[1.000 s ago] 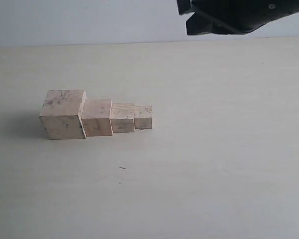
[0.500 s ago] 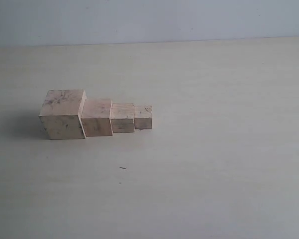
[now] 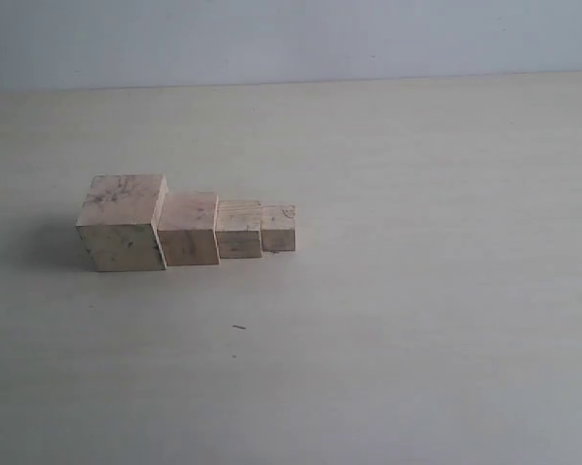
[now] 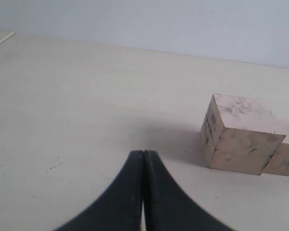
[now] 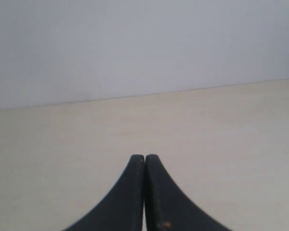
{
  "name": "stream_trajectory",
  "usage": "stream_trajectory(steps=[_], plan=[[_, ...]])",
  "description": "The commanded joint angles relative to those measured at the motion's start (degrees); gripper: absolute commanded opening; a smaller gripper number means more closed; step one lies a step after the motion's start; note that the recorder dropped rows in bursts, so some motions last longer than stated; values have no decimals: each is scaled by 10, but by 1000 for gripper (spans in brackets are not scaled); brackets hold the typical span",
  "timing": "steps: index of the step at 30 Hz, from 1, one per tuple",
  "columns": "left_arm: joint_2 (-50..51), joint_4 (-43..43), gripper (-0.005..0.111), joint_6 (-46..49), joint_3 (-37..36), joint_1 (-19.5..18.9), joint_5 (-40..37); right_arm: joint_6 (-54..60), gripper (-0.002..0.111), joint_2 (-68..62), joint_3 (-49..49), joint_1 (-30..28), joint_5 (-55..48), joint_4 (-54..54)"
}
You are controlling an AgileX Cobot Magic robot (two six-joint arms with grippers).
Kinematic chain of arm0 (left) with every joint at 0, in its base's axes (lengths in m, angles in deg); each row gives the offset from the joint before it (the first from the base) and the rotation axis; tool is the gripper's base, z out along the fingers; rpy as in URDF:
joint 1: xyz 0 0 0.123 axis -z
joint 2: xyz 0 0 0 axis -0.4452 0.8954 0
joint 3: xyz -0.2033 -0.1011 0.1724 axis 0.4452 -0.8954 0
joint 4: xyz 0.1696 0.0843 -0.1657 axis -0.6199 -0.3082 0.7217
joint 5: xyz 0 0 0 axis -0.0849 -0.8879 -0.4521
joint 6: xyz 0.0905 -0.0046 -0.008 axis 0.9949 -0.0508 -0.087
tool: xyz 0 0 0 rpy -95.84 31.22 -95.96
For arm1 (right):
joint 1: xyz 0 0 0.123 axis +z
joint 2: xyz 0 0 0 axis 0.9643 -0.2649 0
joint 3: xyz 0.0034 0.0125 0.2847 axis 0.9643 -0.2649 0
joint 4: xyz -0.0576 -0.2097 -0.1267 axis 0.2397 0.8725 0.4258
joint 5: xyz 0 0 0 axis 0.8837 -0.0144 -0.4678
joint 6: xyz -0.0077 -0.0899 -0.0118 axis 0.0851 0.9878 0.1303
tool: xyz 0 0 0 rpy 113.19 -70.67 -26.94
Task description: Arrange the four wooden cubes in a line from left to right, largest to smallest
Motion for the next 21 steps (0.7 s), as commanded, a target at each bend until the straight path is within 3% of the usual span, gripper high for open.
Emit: stream_trajectory(steps=[1, 3, 7, 10, 13, 21], plan=[[-2, -3, 0, -2, 0, 4, 4, -4, 0, 129, -147, -131, 104, 0], [-2, -3, 0, -2, 0, 4, 4, -2, 0, 188, -211, -171, 114, 0], [-2, -3, 0, -2, 0, 4, 4, 1, 0, 299, -291, -175, 114, 2], [-2, -3, 0, -2, 0, 4, 4, 0, 0, 359, -313, -170, 114, -6], [-2, -3, 0, -2, 0, 4, 4, 25, 0, 413, -328, -112, 113, -10], [-2, -3, 0, -2, 0, 4, 4, 23, 0, 419, -329, -115, 68, -12]])
